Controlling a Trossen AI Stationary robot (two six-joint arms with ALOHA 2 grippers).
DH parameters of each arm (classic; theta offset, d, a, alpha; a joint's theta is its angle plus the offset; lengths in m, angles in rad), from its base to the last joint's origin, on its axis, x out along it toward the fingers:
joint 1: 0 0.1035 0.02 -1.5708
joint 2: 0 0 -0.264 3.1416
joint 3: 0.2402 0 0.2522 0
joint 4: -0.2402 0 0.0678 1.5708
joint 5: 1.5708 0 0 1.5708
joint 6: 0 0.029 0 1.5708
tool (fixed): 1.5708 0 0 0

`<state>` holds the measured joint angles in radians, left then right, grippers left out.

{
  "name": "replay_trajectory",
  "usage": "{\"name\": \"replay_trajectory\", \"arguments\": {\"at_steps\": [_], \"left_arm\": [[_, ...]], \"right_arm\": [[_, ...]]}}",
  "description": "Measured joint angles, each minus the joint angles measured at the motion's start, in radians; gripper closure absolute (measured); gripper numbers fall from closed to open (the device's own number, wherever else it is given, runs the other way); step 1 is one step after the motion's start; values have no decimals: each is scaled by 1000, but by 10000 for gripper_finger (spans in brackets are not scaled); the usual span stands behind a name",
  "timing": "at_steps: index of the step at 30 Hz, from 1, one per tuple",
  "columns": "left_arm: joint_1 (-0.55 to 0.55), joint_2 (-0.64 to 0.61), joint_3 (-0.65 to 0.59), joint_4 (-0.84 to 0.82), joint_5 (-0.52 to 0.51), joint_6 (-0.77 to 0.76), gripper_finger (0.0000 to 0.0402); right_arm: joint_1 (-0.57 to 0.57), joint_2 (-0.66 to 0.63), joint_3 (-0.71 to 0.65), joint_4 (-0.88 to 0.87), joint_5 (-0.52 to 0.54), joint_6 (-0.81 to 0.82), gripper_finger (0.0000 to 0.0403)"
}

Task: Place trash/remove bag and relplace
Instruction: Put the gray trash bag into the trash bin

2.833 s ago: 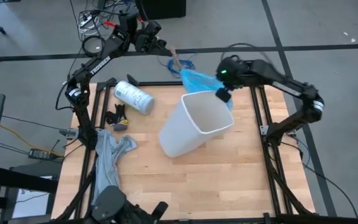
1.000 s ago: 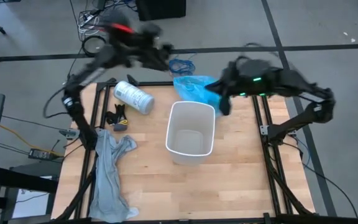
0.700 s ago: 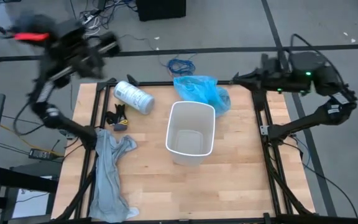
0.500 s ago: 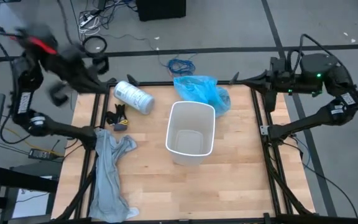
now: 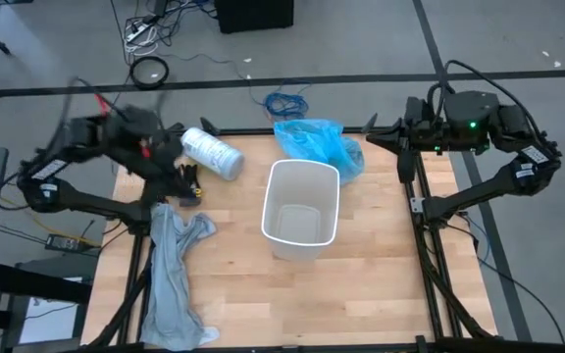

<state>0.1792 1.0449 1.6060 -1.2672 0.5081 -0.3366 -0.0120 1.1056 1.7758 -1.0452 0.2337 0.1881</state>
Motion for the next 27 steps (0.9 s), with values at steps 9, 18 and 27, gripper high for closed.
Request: {"name": "replay_trajectory", "arguments": {"at_steps": [9, 18, 27], "left_arm": [[-356, 3, -367, 180, -147, -227, 387], [-697, 41, -511, 391, -465, -459, 387], [-917, 240, -511, 483, -583, -537, 388]], "right_arm": [[0, 7, 0, -8, -1, 2, 403], [0, 7, 0, -59, 0, -18, 403], [0, 7, 0, -109, 0, -35, 403]]}}
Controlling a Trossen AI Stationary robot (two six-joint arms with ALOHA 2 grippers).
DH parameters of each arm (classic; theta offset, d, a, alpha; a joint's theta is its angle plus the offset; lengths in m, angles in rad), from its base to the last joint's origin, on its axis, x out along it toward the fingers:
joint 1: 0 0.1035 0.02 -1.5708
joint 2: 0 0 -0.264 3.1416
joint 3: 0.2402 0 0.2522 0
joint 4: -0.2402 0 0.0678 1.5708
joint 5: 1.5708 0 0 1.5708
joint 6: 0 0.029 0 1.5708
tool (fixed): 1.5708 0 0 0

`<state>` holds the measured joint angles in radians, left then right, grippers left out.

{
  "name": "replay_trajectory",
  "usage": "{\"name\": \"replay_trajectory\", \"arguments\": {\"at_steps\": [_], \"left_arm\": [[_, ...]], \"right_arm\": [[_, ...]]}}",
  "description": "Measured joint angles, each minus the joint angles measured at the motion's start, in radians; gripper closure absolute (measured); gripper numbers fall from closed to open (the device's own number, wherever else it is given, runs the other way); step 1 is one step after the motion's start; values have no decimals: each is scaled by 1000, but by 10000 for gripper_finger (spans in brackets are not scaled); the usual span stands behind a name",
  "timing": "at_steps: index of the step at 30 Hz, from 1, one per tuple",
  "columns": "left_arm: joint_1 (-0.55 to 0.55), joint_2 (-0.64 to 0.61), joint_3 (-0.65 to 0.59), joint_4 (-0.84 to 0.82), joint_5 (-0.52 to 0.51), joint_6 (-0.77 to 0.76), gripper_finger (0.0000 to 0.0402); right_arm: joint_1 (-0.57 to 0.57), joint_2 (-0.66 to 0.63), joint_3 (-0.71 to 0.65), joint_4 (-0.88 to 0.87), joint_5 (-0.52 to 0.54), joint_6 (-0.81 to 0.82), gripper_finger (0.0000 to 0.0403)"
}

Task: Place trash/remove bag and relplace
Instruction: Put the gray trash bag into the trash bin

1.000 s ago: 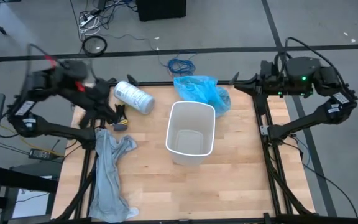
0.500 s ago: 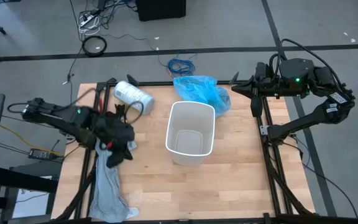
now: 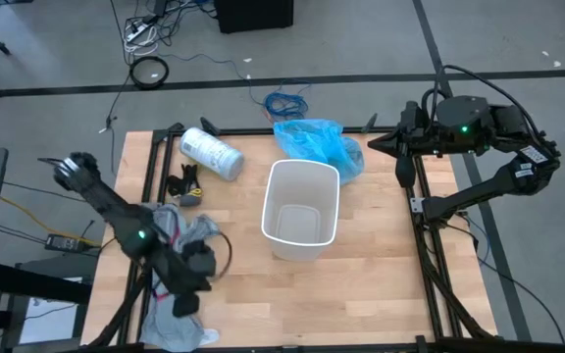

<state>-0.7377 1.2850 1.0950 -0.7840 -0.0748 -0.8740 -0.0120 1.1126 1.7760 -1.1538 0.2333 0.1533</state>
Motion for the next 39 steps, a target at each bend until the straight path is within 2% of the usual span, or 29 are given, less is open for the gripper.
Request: {"name": "replay_trajectory", "arguments": {"at_steps": [6, 12, 17, 22, 26, 33, 39], "left_arm": [[-67, 145, 8, 68, 123, -63, 388], [-142, 230, 35, 74, 129, -91, 388], [-189, 281, 29, 239, 133, -96, 382], [-208, 317, 29, 379, 197, -98, 352], [-222, 336, 27, 362, 260, -99, 321], [-256, 382, 27, 383, 266, -114, 272], [-268, 445, 27, 367, 271, -180, 259]], "right_arm": [[0, 0, 0, -29, -18, 23, 403], [0, 0, 0, -29, -71, 64, 403], [0, 0, 0, -30, -71, 60, 403], [0, 0, 0, -30, -71, 59, 403], [0, 0, 0, -30, -71, 60, 403], [-1, 0, 0, -30, -70, 53, 403], [-4, 0, 0, -30, -65, 47, 403]]}}
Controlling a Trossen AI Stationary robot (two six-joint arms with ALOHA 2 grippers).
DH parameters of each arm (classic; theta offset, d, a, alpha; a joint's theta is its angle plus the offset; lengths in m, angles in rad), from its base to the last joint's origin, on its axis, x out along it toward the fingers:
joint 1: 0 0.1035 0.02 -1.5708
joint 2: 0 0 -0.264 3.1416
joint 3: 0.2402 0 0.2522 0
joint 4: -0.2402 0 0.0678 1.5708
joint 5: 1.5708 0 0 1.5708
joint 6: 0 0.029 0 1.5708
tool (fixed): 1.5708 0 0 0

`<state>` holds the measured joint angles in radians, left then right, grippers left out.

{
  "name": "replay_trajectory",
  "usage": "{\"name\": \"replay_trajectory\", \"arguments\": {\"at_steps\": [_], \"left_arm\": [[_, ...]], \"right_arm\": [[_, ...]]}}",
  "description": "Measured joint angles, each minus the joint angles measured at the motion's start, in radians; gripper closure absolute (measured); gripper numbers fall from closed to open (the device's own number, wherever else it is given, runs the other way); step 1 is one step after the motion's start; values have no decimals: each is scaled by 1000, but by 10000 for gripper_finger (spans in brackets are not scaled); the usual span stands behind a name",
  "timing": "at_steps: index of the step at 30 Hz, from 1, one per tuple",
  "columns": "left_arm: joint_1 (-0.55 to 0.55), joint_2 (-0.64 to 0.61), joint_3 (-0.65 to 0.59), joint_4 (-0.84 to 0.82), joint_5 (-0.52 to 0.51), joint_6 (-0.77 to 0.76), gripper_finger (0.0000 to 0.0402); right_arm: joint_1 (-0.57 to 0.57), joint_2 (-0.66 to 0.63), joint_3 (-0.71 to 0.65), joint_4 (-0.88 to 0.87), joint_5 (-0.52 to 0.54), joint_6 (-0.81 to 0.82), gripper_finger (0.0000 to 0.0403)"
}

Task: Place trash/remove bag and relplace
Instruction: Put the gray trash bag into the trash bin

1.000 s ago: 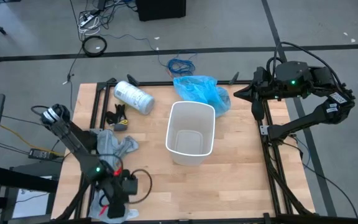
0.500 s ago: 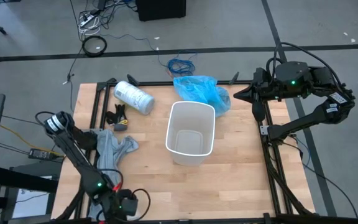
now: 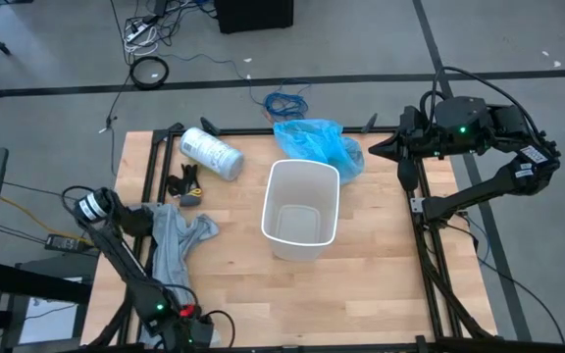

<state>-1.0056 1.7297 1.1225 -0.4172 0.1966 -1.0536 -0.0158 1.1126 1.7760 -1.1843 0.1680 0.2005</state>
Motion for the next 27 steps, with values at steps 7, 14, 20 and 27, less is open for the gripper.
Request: {"name": "replay_trajectory", "arguments": {"at_steps": [7, 14, 20, 27], "left_arm": [[-5, 57, 0, -149, -2, -116, 259], [-5, 65, -1, -285, -114, -157, 259], [0, 65, 0, -401, -268, -157, 260], [48, 65, 0, -539, -303, -147, 339]], "right_arm": [[0, 0, 0, 0, 0, 9, 403], [0, 0, 0, 1, -1, 42, 403], [0, 0, 0, 0, -1, 51, 403], [0, 0, 0, 0, -2, 58, 403]]}}
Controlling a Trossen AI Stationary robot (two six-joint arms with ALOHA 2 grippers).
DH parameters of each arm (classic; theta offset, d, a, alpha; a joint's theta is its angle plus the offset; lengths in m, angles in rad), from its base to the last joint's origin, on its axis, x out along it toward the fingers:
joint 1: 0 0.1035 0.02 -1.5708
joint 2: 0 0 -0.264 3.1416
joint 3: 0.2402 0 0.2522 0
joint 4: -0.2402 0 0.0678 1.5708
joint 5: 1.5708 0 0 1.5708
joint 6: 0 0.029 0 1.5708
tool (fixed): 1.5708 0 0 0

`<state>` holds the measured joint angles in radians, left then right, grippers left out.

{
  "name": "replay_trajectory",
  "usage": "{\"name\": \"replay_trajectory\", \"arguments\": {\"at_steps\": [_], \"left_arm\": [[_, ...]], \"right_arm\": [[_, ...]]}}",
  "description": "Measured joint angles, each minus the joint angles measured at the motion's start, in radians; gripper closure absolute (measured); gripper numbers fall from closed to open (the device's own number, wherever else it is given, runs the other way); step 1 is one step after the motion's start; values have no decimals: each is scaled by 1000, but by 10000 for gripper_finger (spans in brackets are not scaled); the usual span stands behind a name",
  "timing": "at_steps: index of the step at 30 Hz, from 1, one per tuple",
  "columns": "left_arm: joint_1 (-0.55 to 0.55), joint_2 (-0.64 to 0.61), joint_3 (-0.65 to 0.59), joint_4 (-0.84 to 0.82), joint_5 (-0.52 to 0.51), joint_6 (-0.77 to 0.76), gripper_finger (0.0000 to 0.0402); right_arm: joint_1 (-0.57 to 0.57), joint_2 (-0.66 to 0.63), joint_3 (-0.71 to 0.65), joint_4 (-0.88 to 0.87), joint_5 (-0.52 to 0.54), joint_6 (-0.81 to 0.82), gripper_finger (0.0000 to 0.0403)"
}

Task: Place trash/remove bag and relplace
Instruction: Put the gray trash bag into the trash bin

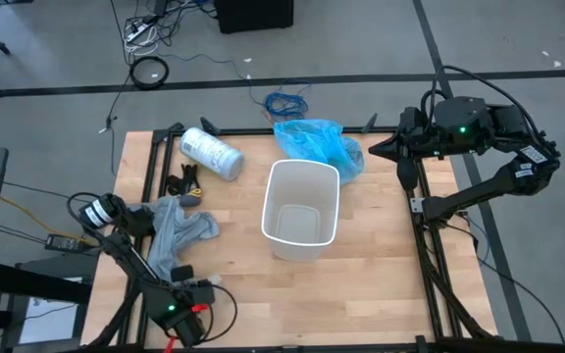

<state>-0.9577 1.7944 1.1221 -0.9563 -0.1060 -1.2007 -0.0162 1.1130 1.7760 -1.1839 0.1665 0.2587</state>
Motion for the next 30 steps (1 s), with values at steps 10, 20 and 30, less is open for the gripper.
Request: {"name": "replay_trajectory", "arguments": {"at_steps": [10, 20, 30], "left_arm": [[138, -37, 193, -269, -233, 201, 398], [289, -90, 499, -490, -386, 431, 390], [264, -88, 327, -272, -99, 483, 343]], "right_arm": [[0, 10, 0, 5, 20, 0, 403], [6, 42, 0, 7, -32, -37, 403], [7, 49, 0, 4, -48, -86, 373]]}}
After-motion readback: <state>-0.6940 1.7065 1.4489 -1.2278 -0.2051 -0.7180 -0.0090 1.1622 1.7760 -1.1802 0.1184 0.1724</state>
